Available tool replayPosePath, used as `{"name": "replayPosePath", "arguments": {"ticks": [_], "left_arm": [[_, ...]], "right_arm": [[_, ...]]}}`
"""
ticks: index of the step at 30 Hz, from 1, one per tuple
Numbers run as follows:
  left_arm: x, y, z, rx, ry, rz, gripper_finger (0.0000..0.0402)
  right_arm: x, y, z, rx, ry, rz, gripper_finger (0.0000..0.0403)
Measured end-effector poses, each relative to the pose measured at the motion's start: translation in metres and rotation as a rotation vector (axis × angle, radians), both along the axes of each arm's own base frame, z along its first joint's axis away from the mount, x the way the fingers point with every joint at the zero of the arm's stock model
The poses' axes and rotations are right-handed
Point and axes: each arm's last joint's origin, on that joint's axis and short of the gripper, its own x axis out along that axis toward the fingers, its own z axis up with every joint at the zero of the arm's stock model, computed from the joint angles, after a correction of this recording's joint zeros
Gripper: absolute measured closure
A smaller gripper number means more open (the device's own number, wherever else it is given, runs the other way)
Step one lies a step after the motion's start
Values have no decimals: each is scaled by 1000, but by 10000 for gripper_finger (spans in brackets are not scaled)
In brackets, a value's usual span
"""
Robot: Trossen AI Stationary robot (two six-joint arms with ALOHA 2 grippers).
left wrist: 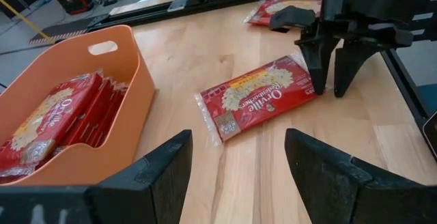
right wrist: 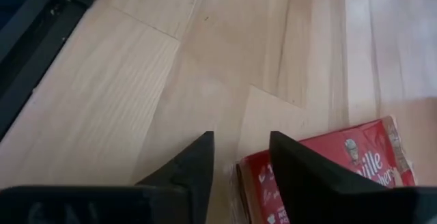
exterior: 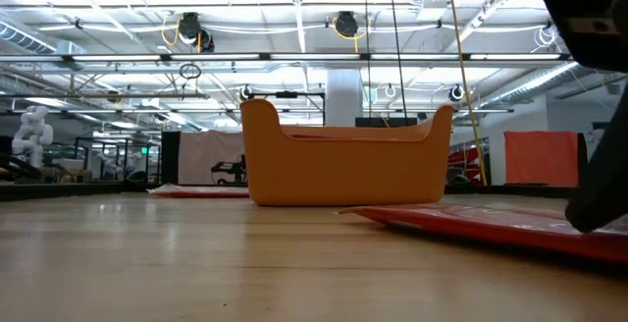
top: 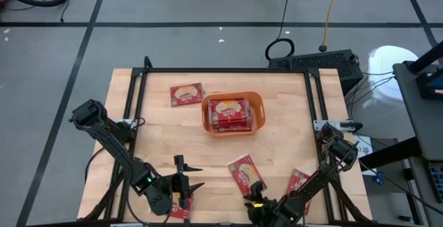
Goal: Sort popcorn bags into baskets
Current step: Put the red popcorn bag into the orange bin
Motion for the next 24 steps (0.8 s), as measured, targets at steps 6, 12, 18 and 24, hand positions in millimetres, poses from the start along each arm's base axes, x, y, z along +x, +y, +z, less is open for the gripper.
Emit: {"name": "replayPosePath", "arguments": {"ticks": [6,12,18,24], "left_arm": [[0,0,0,4,3,0,163],[0,0,0,4,3,0,163],[0,0,0,8,4,-2,163],[0,0,0,9,5,-2,163]], "right_arm": [[-4,1,4,-18,6,21,294],[-9,-2,4,-5,27,-37,296],[-13,-5,3,-42,35,-62,296],[-19,-12,2,-70,67,-128,296]]}}
